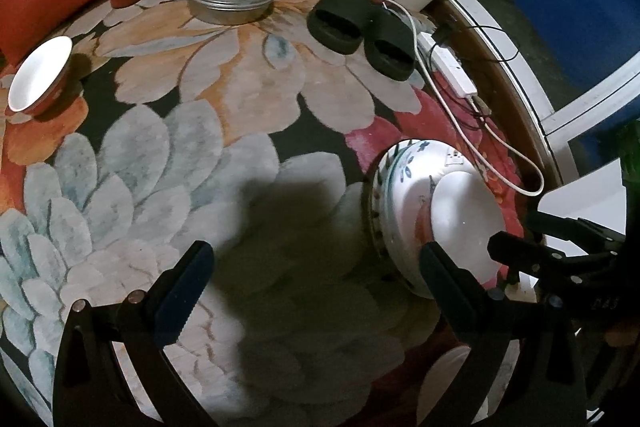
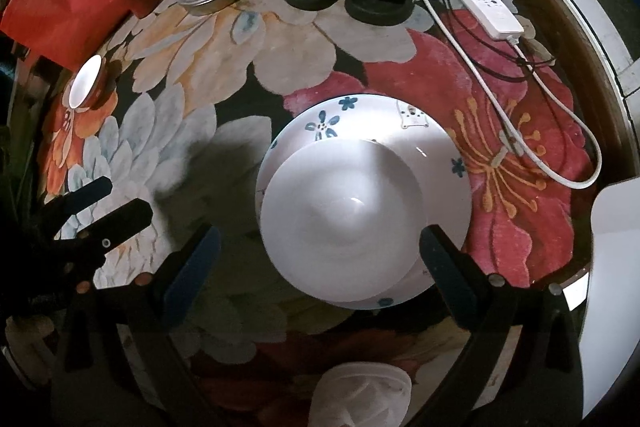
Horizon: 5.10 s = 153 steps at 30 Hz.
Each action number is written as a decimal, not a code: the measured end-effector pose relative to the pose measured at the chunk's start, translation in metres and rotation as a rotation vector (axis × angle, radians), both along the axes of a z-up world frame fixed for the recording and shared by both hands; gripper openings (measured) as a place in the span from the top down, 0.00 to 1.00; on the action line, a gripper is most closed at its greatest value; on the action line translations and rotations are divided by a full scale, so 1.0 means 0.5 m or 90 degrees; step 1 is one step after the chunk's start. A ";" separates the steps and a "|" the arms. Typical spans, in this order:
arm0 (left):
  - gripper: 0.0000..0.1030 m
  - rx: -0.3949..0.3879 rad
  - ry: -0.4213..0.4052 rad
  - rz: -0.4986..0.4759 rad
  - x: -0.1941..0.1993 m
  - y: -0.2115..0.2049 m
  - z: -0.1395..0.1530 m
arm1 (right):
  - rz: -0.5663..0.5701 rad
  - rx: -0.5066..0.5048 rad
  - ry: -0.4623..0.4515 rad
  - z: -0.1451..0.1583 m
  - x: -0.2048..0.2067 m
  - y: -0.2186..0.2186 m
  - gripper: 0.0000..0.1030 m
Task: Organize plates and bowls
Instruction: 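Withdraw both tools upward from the stacked bowls, then move both tools over to the last white bowl, then grip the last white bowl's rim with both tools from opposite sides, then lift the last bowl with both tools and carry it to the stack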
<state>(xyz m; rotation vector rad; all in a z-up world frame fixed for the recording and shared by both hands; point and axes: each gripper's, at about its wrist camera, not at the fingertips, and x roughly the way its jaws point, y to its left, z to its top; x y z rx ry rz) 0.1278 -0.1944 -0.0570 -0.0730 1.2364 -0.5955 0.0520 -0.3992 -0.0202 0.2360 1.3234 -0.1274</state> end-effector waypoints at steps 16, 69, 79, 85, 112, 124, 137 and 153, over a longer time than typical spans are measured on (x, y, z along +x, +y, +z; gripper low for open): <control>0.01 0.016 -0.002 0.033 0.005 0.057 -0.011 | 0.015 0.004 0.006 -0.009 0.011 0.041 0.02; 0.01 0.066 0.014 0.159 0.019 0.300 -0.055 | 0.109 0.027 0.026 -0.039 0.078 0.214 0.02; 0.01 0.079 0.011 0.243 0.053 0.422 -0.064 | 0.197 0.082 0.034 -0.048 0.166 0.322 0.02; 0.01 0.090 0.001 0.304 0.078 0.503 -0.065 | 0.218 0.138 0.041 -0.076 0.245 0.393 0.02; 0.01 0.096 0.001 0.412 0.119 0.656 -0.075 | 0.094 0.226 0.046 -0.230 0.566 0.613 0.84; 0.02 0.030 0.082 0.311 0.084 0.554 -0.129 | 0.307 0.279 0.187 -0.229 0.278 0.568 0.85; 0.69 0.013 0.106 0.295 0.109 0.506 -0.157 | 0.318 0.169 0.120 -0.222 0.247 0.589 0.81; 0.86 0.008 0.100 0.227 0.048 0.445 -0.104 | 0.315 0.143 0.117 -0.165 0.228 0.557 0.84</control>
